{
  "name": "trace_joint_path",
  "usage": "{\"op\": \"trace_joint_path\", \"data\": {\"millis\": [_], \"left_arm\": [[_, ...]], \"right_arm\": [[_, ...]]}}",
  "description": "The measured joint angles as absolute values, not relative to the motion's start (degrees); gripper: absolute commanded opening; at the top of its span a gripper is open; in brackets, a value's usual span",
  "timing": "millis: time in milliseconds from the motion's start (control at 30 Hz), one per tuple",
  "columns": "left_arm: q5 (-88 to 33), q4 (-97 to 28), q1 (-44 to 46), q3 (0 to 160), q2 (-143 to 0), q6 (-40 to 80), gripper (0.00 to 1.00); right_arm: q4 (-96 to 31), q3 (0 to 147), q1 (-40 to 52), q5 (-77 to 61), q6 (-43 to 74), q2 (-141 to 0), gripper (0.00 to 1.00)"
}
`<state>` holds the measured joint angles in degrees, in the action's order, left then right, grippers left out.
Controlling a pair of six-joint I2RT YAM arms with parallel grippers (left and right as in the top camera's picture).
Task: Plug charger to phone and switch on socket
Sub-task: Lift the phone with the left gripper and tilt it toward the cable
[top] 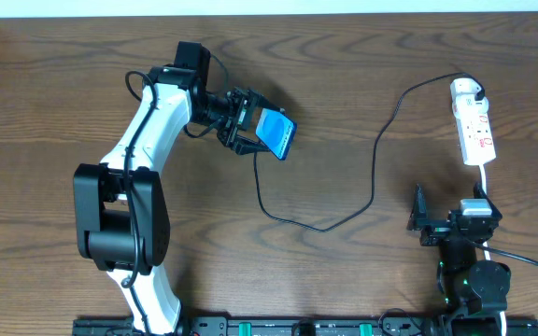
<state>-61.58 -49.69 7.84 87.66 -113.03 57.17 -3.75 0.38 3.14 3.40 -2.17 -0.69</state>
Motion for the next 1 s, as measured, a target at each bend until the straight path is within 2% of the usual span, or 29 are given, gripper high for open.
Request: {"op": "trace_joint_path", "data": {"millis": [1000], "left_arm": [[-67.2,-49.7,7.8,87.7,-113.0,77.4,0.64]], "right_arm": [[-3.7,0.4,3.1,3.4,-2.2,-0.7,0.99]]}}
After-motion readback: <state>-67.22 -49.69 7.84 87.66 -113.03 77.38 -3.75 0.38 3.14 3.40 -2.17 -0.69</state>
